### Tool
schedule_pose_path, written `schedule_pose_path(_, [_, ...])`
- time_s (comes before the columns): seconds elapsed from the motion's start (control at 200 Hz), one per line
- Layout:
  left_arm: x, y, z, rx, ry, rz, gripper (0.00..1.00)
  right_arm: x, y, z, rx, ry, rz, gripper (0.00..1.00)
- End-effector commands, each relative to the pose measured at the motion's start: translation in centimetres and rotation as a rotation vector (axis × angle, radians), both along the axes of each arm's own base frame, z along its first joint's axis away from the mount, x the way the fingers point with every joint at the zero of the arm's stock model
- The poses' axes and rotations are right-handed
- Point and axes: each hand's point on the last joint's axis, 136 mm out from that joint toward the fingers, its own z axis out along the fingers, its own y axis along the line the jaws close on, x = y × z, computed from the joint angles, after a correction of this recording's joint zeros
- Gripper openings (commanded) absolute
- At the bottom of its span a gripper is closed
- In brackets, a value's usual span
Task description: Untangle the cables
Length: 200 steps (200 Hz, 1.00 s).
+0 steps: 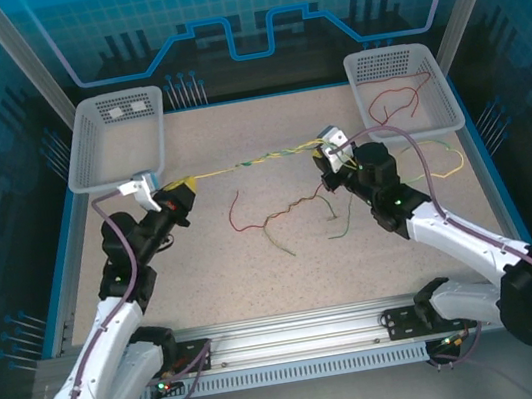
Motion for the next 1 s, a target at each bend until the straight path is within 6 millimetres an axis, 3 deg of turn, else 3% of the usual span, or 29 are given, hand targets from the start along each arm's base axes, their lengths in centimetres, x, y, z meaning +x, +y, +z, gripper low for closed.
schedule_pose_path(0.0, [1.9,10.3,2.1,-0.051,-0.068,0.467,0.0,1.7,-12.3,0.3,-0.035,0.006,-0.506,0.0])
schedule_pose_path(0.07, [1.9,8.3,3.2,-0.049,-0.11,0.352,0.0,1.2,-10.3,1.0,0.015,0.0,-0.402,0.0])
schedule_pose_path(0.16, [1.7,5.0,4.0,-0.034,-0.146,0.211,0.0,-0.2,-4.9,1.8,0.089,0.034,-0.091,0.0])
schedule_pose_path(0.325, [0.2,-3.4,5.0,0.084,-0.199,-0.041,0.0,-2.1,2.3,2.8,0.11,0.122,0.155,0.0])
schedule_pose_path(0.35, [-0.2,-4.2,5.4,0.066,-0.23,-0.07,0.0,-2.3,3.2,2.4,0.117,0.151,0.179,0.0])
schedule_pose_path(0.4, [-0.7,-5.4,5.6,0.036,-0.26,-0.119,0.0,-2.4,4.8,3.7,0.165,0.178,0.239,0.0])
schedule_pose_path(0.57, [0.1,-8.2,4.1,0.035,-0.201,-0.223,0.0,-5.1,10.0,4.4,0.193,0.226,0.491,0.0])
schedule_pose_path(0.64, [-0.3,-9.3,3.7,0.051,-0.21,-0.266,0.0,-5.4,10.8,4.6,0.198,0.224,0.513,0.0])
schedule_pose_path(0.825, [-1.4,-10.8,3.1,0.083,-0.208,-0.348,0.0,-5.9,10.2,6.3,0.406,0.314,0.624,0.0])
schedule_pose_path(0.996, [-3.1,-12.3,3.2,0.093,-0.254,-0.442,0.0,-3.8,9.1,4.9,0.381,0.397,0.466,0.0])
